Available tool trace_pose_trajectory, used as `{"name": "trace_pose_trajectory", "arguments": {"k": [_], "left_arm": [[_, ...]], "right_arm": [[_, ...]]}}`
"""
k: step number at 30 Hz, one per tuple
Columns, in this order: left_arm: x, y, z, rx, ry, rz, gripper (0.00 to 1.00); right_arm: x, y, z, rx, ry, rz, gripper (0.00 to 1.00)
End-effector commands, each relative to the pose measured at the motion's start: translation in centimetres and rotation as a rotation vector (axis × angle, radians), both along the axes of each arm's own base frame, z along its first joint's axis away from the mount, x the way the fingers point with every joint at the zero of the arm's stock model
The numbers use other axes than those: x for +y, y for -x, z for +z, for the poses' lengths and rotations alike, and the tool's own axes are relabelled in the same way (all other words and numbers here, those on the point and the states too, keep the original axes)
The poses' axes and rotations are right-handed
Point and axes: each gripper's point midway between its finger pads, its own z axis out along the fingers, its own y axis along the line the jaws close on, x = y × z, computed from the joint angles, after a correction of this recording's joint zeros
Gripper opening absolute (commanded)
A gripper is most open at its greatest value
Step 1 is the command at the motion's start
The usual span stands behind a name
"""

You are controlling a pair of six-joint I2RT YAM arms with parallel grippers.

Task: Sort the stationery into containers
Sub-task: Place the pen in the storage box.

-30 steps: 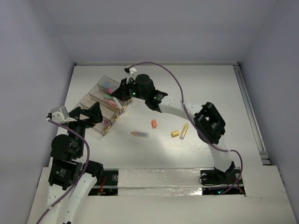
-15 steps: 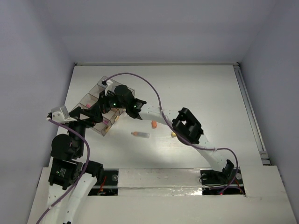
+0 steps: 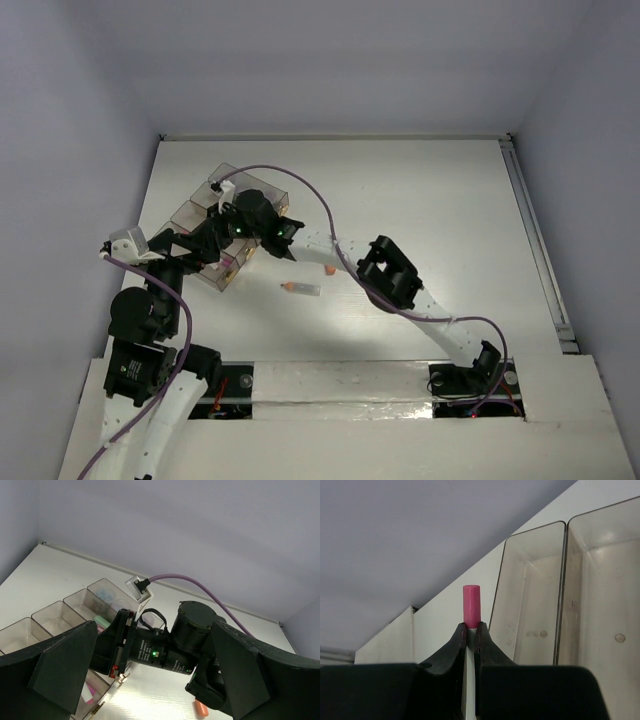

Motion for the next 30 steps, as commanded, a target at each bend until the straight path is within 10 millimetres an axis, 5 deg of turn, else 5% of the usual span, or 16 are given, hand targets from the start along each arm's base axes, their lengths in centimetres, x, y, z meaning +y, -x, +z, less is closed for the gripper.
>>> {"name": "trace_pose_trajectory", "arguments": {"k": [1, 4, 11, 23, 26, 27, 29, 30], "left_arm": [[0.0, -0.3, 0.8, -0.029, 0.008, 0.002, 0.97], [-0.1, -0.3, 0.8, -0.029, 0.008, 0.001, 0.97], [-0.1, -0.3, 0.8, -0.029, 0.007, -0.001, 0.97], [-0.1, -0.4, 0.8, -0.028, 0.007, -0.002, 0.96], [-0.2, -0.4, 0.8, -0.026, 0.006, -0.004, 0.89], [-0.2, -0.4, 0.7, -0.025, 0.006, -0.002, 0.80], [-0.4, -0.4, 0.7, -0.025, 0.010, -0.014, 0.58], [-0.5, -0.4, 0.7, -0.024, 0.012, -0.020, 0.38]], "right_arm": [[0.6, 0.1, 3.3, -0.052, -0.060, 0.004, 0.02], [0.7, 0.0, 3.2, -0.052, -0.058, 0.001, 0.04], [0.6, 0.1, 3.2, -0.057, -0.054, 0.007, 0.31], [-0.3, 0.5, 5.4, -0.083, -0.086, -0.003, 0.37], [-1.1, 0.5, 5.5, -0.101, -0.078, -0.026, 0.36], [-1.6, 0.5, 7.3, -0.123, -0.101, -0.040, 0.36], [-2.8, 0.1, 6.0, -0.117, -0.068, -0.066, 0.34], [-4.0, -0.6, 8.4, -0.140, -0.104, -0.096, 0.34]]}}
